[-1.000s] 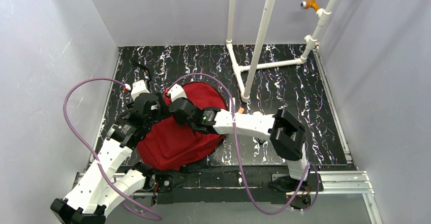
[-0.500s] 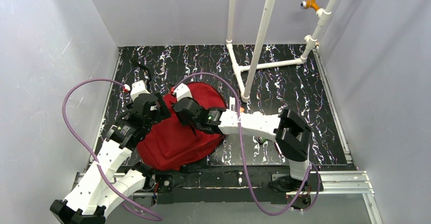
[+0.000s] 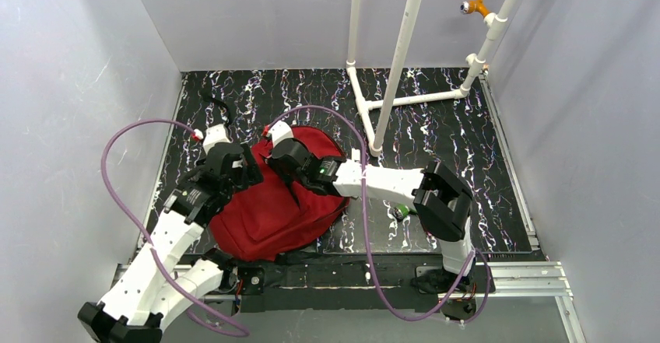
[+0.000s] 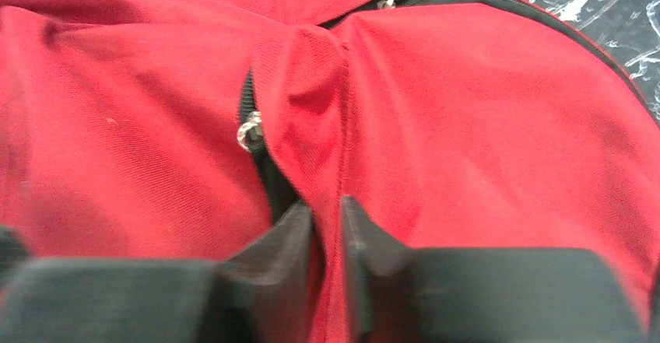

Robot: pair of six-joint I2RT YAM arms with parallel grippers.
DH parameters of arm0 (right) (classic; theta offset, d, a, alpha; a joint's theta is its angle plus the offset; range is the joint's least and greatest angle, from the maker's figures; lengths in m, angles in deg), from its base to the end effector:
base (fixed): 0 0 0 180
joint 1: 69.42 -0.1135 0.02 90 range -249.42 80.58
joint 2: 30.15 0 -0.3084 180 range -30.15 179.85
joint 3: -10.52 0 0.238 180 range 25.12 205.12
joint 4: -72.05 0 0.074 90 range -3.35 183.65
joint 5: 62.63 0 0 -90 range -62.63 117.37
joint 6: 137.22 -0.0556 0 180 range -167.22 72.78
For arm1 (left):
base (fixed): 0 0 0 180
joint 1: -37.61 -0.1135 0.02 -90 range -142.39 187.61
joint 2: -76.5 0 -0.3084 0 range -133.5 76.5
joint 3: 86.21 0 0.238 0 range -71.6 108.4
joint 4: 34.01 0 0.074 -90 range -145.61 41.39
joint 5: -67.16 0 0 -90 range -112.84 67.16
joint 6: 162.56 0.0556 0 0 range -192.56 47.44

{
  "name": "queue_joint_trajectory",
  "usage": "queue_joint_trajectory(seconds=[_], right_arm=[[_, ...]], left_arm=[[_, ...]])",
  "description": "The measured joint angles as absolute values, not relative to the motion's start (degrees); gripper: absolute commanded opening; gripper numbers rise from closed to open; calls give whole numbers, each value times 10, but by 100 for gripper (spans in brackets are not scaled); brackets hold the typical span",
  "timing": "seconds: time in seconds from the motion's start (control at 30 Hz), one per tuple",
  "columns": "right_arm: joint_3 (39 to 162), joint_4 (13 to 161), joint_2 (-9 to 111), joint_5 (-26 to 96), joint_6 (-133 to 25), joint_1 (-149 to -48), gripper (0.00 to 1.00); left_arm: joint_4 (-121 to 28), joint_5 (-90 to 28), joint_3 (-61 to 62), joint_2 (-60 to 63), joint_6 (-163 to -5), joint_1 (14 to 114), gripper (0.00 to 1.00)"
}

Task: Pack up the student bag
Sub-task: Unzip the student bag at the center of the board.

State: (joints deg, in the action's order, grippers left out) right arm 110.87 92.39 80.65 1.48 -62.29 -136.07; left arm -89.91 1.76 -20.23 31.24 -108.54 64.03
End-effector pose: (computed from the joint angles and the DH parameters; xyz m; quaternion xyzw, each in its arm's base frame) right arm 0.2086 0.4220 0.2951 -0.2690 0.8111 0.1677 0.4916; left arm 0.1243 -0.0359 0.3450 -0.1700 0.8562 -0.0712 0.4827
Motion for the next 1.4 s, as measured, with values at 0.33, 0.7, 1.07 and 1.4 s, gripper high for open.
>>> queue_joint_trajectory(seconds=[0.33,0.7,1.07,1.4], right_arm=[[1039,824,783,136,-615,-1337,1],[1012,787,761,172,-609,-1334,1],[1020,834,746,151,-605,-1349,28],[1036,849,691,128,-688,-1373,28]], left_arm=[[-894,-94,-102,109,-1052,545,79],[-826,-280,-75,-33,-1038,471,47],[-790,-403,-79,-65,-971,461,0],[-780,-457,-85,-65,-966,433,0]])
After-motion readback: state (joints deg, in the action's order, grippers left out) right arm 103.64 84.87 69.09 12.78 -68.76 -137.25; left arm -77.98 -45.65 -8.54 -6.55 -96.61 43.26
